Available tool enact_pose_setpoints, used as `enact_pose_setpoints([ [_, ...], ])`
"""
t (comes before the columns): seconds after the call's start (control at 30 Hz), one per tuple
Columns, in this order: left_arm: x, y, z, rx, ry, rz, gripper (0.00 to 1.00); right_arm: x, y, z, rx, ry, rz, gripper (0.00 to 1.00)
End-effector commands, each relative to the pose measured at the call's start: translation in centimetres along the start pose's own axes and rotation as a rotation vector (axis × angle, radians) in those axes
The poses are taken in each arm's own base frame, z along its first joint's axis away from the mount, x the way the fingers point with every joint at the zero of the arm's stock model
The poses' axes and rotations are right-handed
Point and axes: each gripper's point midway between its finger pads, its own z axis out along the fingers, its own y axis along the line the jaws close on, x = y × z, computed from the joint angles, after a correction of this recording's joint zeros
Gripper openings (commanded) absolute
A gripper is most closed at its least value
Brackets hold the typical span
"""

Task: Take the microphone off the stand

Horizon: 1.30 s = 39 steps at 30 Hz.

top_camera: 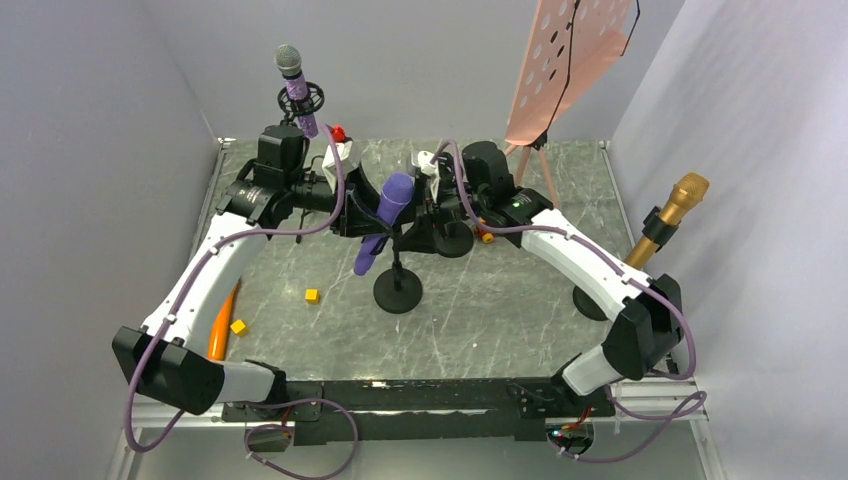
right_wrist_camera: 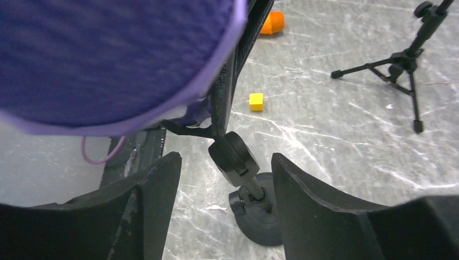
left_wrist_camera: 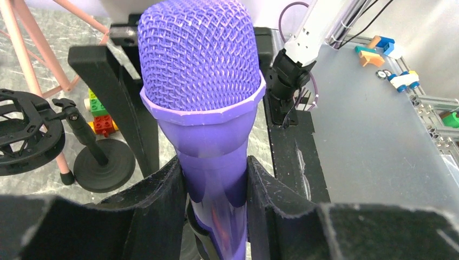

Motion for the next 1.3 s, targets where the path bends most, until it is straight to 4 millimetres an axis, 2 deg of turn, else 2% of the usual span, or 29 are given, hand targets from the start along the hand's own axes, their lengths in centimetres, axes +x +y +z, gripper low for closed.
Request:
enact_pose_setpoints([
  [0.0, -3.1, -0.6, -0.2, 0.041, -0.051, 0.212, 0.34, -2.4, 0.7, 0.3, -0.089, -0.064, -0.035, 0.63],
  [0.1, -3.4, -0.3, -0.3, 0.014, -0.049, 0.228, 0.39, -2.2, 0.7, 0.7, -0.119, -0.070, -0.017, 0.50],
  [0.17, -3.5, 0.5, -0.5, -0.055, -0.041, 0.229, 0.47, -2.2, 0.7, 0.8, -0.126, -0.080, -0.008, 0.41],
  [0.23, -3.8, 2.2, -1.1, -0.195, -0.032, 0.221, 0.64, -2.2, 0.6, 0.9, -0.120, -0.089, 0.001, 0.28],
  [0.33, -4.5, 2.8, -2.3, -0.328, -0.034, 0.266, 0.78, -2.0, 0.1, 0.9, -0.079, -0.096, 0.011, 0.01],
  [0.43, -4.8, 1.8, -2.9, -0.356, -0.034, 0.314, 0.83, -1.7, 0.1, 0.6, -0.048, -0.094, 0.019, 0.00],
  [0.5, -4.6, 1.3, -2.9, -0.346, -0.032, 0.309, 0.83, -1.6, 0.1, 0.6, -0.040, -0.093, 0.016, 0.00],
  [0.67, -4.0, 2.1, -2.3, -0.346, -0.038, 0.208, 0.82, -1.7, 0.0, 0.5, -0.037, -0.090, -0.029, 0.00],
  [0.93, -3.5, 2.0, -0.5, -0.278, -0.058, 0.151, 0.76, -0.2, -0.2, 0.2, 0.016, -0.041, -0.086, 0.00],
  [1.13, -3.3, 1.2, 0.3, -0.193, -0.068, 0.105, 0.60, 0.3, -0.4, -0.2, 0.060, -0.029, -0.100, 0.00],
  [1.2, -2.9, 0.5, 0.5, -0.140, -0.063, 0.083, 0.55, 0.5, -0.8, -0.4, 0.099, -0.028, -0.099, 0.00],
  [1.27, -2.6, -0.8, 0.7, -0.067, -0.060, 0.058, 0.44, 0.7, -1.2, -0.6, 0.135, -0.027, -0.092, 0.00],
])
